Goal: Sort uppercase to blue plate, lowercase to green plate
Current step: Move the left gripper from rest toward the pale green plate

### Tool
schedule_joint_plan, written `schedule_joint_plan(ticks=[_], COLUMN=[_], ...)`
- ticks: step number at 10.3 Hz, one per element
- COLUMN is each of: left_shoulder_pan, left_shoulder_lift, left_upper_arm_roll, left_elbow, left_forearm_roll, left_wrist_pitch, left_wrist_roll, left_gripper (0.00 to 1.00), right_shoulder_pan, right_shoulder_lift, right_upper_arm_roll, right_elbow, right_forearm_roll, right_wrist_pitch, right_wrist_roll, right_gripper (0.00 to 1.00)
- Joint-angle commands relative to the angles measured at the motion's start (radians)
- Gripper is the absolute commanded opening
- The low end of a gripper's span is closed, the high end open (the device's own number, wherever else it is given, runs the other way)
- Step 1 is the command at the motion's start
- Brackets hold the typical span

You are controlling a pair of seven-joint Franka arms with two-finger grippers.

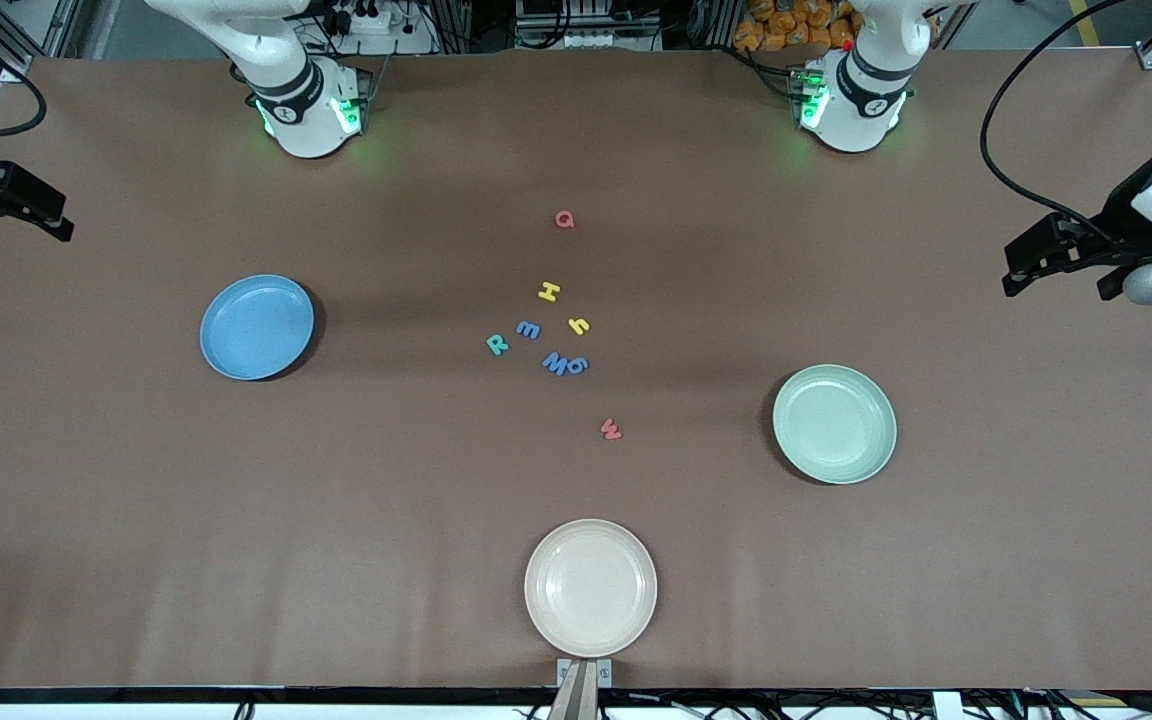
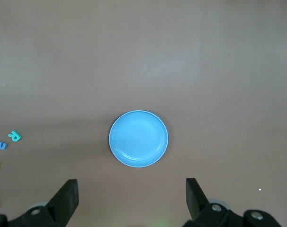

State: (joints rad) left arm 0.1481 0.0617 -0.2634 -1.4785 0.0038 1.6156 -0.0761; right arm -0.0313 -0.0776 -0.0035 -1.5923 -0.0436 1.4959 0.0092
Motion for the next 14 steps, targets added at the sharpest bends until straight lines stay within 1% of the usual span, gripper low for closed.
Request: schedule_joint_plan(ticks=[1, 6, 8, 11, 14], left_shoulder_pan=[0.024, 0.024, 0.007, 0.019, 0.024], left_shoulder_lift=[0.0, 0.001, 0.016, 0.064, 0.102], left_upper_arm_roll=[-0.005, -0.005, -0.008, -0.014, -0.014], left_elbow=[0.004, 0.003, 0.0, -0.002, -0.034], left_forearm_roll=[-0.025, -0.024, -0.015, -0.039, -0.044], left_wrist_pitch=[-0.013, -0.013, -0.013, 0.01, 0.027], left_wrist_roll=[0.015, 0.016, -0.011, -0.033, -0.054], left_gripper=[1.0, 1.0, 1.0, 1.0, 1.0], right_shoulder_pan=[-0.007, -0.004, -0.004, -0.002, 0.002], right_shoulder_lift=[0.002, 0.061, 0.061, 0.058, 0.052], right_upper_arm_roll=[0.008, 0.008, 0.01, 0.01, 0.011], right_elbow=[0.005, 0.078, 0.078, 0.075, 0.069], right_forearm_roll=[-0.012, -0.012, -0.012, -0.01, -0.01], right_wrist_pitch=[-0.008, -0.035, -0.036, -0.037, -0.039], right_wrist_roll=[-0.012, -0.012, -0.011, -0.008, -0.005], right_gripper=[1.0, 1.0, 1.0, 1.0, 1.0])
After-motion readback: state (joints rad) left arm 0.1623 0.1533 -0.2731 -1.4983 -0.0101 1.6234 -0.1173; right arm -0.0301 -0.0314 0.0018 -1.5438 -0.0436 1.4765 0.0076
